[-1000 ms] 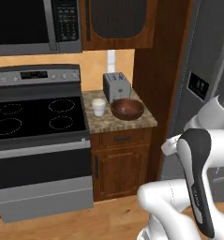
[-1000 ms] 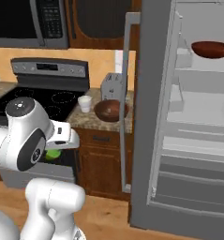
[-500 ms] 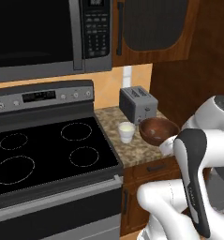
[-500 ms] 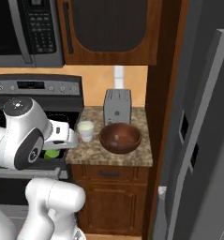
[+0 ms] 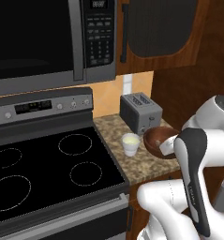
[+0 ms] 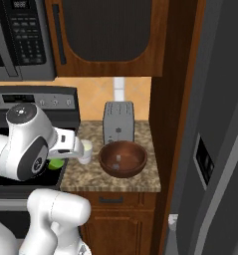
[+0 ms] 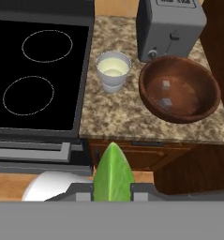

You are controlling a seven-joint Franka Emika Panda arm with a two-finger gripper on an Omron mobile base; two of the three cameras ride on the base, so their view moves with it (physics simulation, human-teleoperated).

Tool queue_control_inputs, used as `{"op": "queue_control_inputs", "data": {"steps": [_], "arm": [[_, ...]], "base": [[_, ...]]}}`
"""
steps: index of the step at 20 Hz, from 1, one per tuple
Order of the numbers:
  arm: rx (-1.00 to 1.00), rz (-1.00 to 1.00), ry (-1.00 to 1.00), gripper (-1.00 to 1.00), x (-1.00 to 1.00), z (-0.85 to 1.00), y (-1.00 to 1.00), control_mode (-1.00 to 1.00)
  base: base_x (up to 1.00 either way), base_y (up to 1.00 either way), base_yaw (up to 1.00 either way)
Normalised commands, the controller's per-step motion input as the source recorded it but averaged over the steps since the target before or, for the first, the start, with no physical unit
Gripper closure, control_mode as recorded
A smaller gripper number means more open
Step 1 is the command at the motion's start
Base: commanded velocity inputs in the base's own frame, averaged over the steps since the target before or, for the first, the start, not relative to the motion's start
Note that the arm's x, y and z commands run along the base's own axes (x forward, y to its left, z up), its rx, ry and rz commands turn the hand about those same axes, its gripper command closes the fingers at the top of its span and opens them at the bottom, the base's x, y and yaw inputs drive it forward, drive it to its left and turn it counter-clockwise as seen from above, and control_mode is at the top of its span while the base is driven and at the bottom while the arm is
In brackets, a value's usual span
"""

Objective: Grab a lemon wedge from the fridge and one ice cube from the ice bowl, and put them in the glass of lemonade.

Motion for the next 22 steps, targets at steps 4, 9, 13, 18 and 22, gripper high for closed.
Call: {"op": "queue_control_inputs", "data": {"steps": [4,9,13,18,22], "arm": [[0.00,0.00,0.00,1.00,0.00,0.00,0.00,-1.00],[-0.11,0.28,0.06,1.00,0.00,-0.24,0.00,-1.00],[-0.22,0.67,0.03,1.00,0.00,-0.13,-0.13,-1.00],[-0.26,0.85,0.00,1.00,0.00,0.00,-0.35,-1.00],[-0.35,0.87,0.00,1.00,0.03,0.00,-0.25,-1.00]], "base": [[0.00,0.00,0.00],[0.00,0.00,0.00],[0.00,0.00,0.00],[0.00,0.00,0.00],[0.00,0.00,0.00]]}}
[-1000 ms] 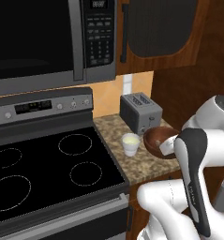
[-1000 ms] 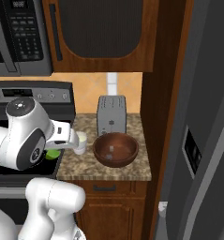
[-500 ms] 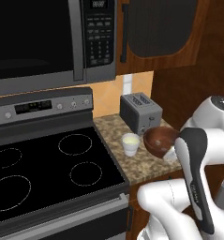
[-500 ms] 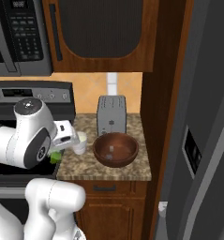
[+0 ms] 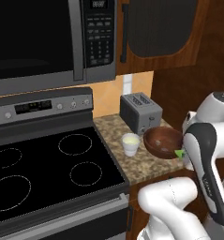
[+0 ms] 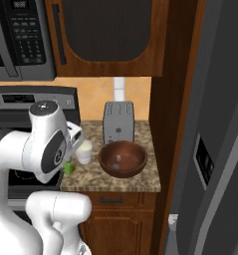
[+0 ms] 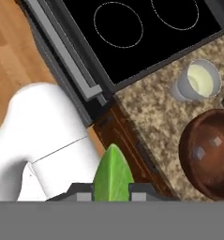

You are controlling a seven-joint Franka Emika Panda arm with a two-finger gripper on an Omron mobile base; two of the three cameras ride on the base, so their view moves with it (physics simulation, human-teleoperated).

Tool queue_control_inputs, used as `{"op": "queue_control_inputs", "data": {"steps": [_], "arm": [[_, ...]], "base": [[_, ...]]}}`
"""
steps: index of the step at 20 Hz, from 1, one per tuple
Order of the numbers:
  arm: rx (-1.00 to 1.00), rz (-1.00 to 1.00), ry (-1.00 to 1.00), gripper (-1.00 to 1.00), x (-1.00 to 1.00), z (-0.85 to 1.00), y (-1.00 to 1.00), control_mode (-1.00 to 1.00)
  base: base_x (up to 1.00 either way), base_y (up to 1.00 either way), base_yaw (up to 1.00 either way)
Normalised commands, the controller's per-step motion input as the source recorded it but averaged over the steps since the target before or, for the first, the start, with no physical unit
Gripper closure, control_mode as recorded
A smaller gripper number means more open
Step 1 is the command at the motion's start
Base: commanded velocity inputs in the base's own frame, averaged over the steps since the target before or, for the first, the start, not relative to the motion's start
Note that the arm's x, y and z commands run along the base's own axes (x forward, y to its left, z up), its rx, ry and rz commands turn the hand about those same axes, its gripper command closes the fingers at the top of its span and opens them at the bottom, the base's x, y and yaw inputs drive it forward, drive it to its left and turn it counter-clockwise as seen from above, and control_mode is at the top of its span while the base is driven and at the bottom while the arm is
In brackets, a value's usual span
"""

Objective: Grab a lemon wedge from the fridge and one ice cube from the ice bowl, and put them in the glass of lemonade.

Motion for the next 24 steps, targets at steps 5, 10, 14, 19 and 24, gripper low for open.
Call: {"op": "queue_control_inputs", "data": {"steps": [5,10,14,19,24], "arm": [[-0.52,0.81,0.01,1.00,-0.01,0.00,-0.12,-1.00],[-0.63,0.70,0.05,1.00,-0.11,-0.01,-0.01,-1.00],[-0.56,0.59,0.21,1.00,0.00,0.00,0.00,-1.00],[-0.44,0.45,0.29,1.00,0.28,0.00,0.09,-1.00],[-0.23,0.14,0.09,1.00,0.62,-0.11,0.32,-1.00]], "base": [[0.00,0.00,0.00],[0.00,0.00,0.00],[0.00,0.00,0.00],[0.00,0.00,0.00],[0.00,0.00,0.00]]}}
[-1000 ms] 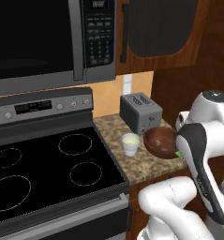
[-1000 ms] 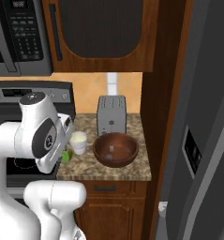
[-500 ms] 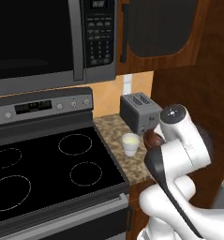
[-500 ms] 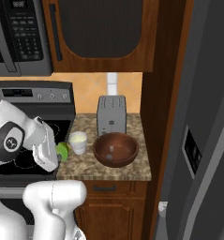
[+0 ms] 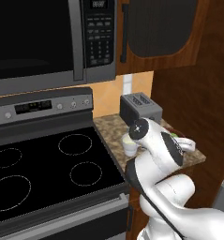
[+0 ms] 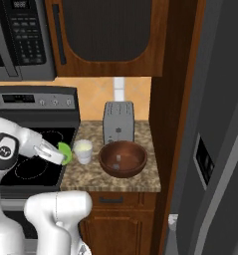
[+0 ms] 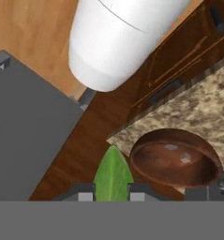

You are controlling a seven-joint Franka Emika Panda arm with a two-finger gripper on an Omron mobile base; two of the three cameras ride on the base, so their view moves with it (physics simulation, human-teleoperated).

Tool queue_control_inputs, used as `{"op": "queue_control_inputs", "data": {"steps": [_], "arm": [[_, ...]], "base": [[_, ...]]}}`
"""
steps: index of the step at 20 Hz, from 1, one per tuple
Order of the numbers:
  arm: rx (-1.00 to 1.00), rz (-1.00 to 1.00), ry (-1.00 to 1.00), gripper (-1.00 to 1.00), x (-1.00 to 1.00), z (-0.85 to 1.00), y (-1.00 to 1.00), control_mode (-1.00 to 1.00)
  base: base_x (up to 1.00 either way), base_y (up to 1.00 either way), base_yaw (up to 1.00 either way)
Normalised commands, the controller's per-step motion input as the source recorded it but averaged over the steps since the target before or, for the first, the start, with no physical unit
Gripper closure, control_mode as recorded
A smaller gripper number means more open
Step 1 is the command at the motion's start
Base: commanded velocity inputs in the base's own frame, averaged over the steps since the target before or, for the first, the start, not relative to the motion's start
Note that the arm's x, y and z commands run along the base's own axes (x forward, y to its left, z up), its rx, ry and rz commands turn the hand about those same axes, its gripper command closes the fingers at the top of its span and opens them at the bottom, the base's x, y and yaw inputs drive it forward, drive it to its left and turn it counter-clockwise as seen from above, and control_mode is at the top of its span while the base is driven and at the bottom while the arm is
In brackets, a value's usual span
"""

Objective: Grab a lemon wedge from the fridge and one ice cube from the ice bowl, and put them in the glass of lemonade.

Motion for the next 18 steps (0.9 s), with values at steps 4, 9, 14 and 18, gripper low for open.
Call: {"op": "queue_control_inputs", "data": {"steps": [4,9,14,18], "arm": [[-0.01,-0.09,0.00,1.00,0.71,-0.13,0.11,-1.00],[0.00,-0.09,0.01,1.00,0.75,-0.01,0.21,-1.00],[0.00,-0.03,0.06,1.00,0.68,-0.14,0.27,-1.00],[-0.01,0.00,0.04,1.00,0.78,-0.38,0.25,-1.00]], "base": [[0.00,0.00,0.00],[0.00,0.00,0.00],[0.00,0.00,0.00],[0.00,0.00,0.00]]}}
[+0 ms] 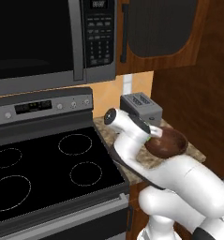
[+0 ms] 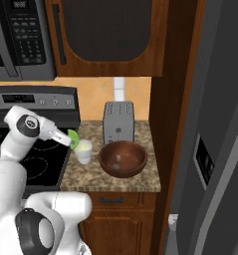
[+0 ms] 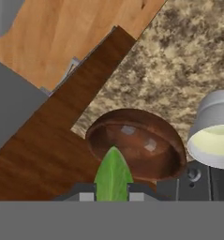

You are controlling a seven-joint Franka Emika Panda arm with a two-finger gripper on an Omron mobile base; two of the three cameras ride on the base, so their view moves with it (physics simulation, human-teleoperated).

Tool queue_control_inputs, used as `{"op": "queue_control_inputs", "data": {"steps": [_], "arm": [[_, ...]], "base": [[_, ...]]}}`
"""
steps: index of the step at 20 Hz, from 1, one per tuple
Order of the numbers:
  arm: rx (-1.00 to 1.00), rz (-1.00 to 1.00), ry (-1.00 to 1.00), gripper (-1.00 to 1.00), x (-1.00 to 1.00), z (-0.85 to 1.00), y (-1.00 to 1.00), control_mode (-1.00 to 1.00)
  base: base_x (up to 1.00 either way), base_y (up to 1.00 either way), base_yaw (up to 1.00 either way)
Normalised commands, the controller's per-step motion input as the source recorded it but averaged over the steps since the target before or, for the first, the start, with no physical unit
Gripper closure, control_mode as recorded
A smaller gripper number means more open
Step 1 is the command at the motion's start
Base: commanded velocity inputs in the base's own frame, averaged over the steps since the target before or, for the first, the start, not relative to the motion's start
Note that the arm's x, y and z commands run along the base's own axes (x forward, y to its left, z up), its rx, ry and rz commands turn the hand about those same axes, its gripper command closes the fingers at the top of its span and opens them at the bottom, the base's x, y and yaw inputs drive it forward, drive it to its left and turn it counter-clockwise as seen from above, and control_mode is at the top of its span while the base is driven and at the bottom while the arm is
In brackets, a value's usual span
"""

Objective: Grab a lemon wedge from the fridge and one ice cube from the ice bowl, and put them in the glass of lemonade.

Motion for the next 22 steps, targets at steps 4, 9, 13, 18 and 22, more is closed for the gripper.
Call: {"op": "queue_control_inputs", "data": {"steps": [4,9,13,18,22], "arm": [[-0.06,0.00,0.00,1.00,0.77,-0.50,0.12,-1.00],[-0.06,0.00,0.00,1.00,0.73,-0.55,0.00,-1.00],[-0.04,0.00,0.00,1.00,0.60,-0.38,0.08,-1.00],[-0.07,0.00,0.00,1.00,0.37,-0.37,0.20,-1.00],[-0.06,0.00,0.00,1.00,0.29,-0.41,0.00,-1.00]], "base": [[0.00,0.00,0.00],[0.00,0.00,0.00],[0.00,0.00,0.00],[0.00,0.00,0.00],[0.00,0.00,0.00]]}}
